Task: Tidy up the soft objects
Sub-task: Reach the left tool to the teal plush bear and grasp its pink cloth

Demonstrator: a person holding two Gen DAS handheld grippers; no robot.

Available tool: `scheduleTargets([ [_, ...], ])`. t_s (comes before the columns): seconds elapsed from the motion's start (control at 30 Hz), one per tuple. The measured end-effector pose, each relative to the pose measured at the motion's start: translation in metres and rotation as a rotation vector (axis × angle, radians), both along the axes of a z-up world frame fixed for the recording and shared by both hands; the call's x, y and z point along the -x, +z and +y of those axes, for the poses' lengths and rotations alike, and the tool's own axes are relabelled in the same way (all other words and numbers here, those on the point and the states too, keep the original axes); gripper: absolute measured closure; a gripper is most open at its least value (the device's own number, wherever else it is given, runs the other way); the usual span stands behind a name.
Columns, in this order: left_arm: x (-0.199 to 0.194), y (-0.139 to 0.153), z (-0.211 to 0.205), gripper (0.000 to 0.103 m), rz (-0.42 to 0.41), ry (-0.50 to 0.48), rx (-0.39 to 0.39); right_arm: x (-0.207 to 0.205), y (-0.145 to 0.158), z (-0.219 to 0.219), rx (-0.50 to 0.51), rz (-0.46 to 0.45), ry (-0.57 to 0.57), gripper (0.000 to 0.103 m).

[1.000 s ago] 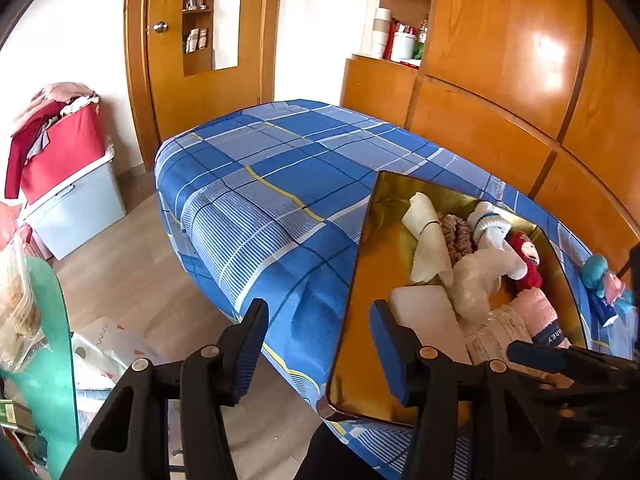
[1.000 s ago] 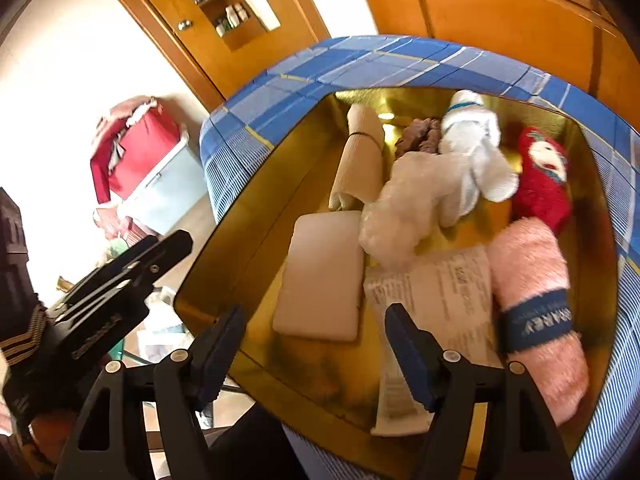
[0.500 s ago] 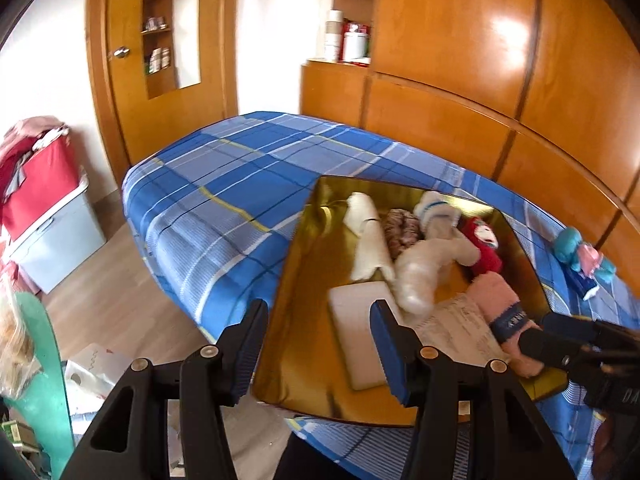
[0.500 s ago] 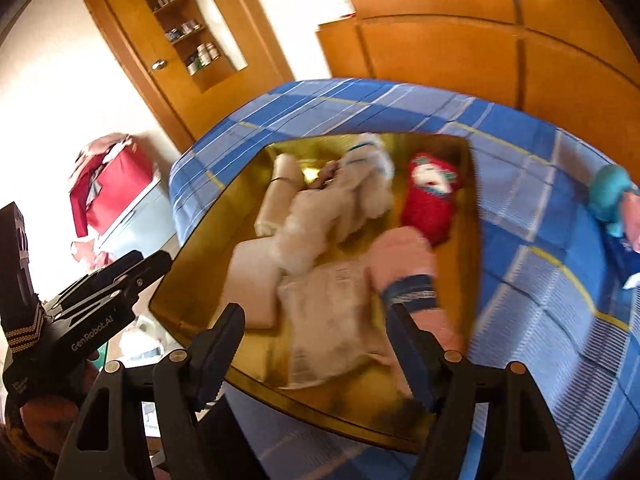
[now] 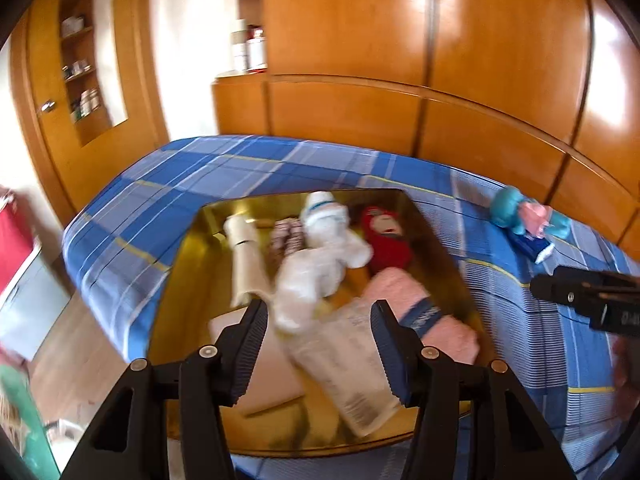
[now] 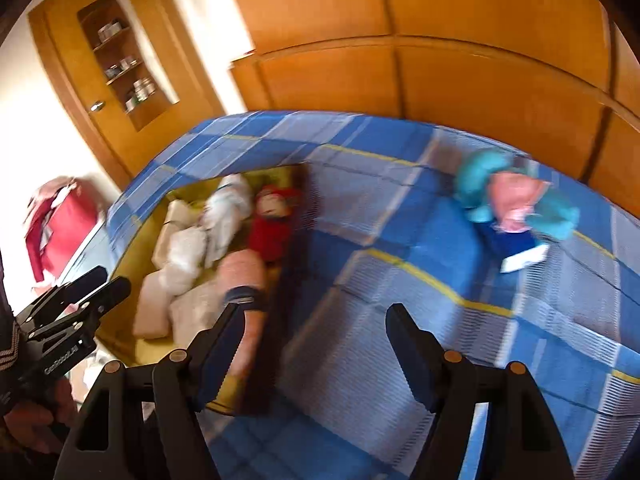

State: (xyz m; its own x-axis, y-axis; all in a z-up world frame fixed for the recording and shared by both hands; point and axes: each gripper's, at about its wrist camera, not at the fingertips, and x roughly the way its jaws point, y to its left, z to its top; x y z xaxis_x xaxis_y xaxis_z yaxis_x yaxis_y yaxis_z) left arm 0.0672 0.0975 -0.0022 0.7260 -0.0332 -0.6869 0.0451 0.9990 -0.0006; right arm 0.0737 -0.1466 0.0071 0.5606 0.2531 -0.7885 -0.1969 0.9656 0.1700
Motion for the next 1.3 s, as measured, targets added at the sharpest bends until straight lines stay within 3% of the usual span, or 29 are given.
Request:
scheduleTargets([
  [0.3,-0.02,0.002,-0.065,0.047,0.019,-0.149,-0.035,-0.001,0.011,-0.076,0.038,-0.013,-0.132,0.029],
  [0.57,-0.051,0.004,-0.126,0.047,0.068,-0.261,0.007,0.004,0.008,-0.157,0.042,-0.027,-0.321,0.029],
  [0.83,-0.101,-0.001,-0.192,0.047,0.182,-0.325,0.142,0.014,-0.005,-0.22,-0.076,-0.025,-0.501,0.029],
  [0.9,-0.115,-0.003,-0.205,0.041,0.22,-0.334,0.195,0.015,-0.006,-0.226,-0.1,-0.019,-0.518,0.029],
  [0.93,-0.123,-0.004,-0.212,0.031,0.238,-0.336,0.224,0.015,-0.007,-0.226,-0.108,-0.015,-0.521,0.029],
  [0.97,-0.136,-0.005,-0.222,0.026,0.27,-0.329,0.259,0.014,-0.007,-0.226,-0.11,-0.011,-0.52,0.029],
  [1.1,-0.177,-0.015,-0.246,0.022,0.384,-0.279,0.38,0.012,-0.006,-0.221,-0.115,-0.006,-0.497,0.029],
  [1.3,-0.226,-0.039,-0.272,0.019,0.495,-0.162,0.43,0.011,-0.005,-0.219,-0.153,-0.004,-0.486,0.029],
])
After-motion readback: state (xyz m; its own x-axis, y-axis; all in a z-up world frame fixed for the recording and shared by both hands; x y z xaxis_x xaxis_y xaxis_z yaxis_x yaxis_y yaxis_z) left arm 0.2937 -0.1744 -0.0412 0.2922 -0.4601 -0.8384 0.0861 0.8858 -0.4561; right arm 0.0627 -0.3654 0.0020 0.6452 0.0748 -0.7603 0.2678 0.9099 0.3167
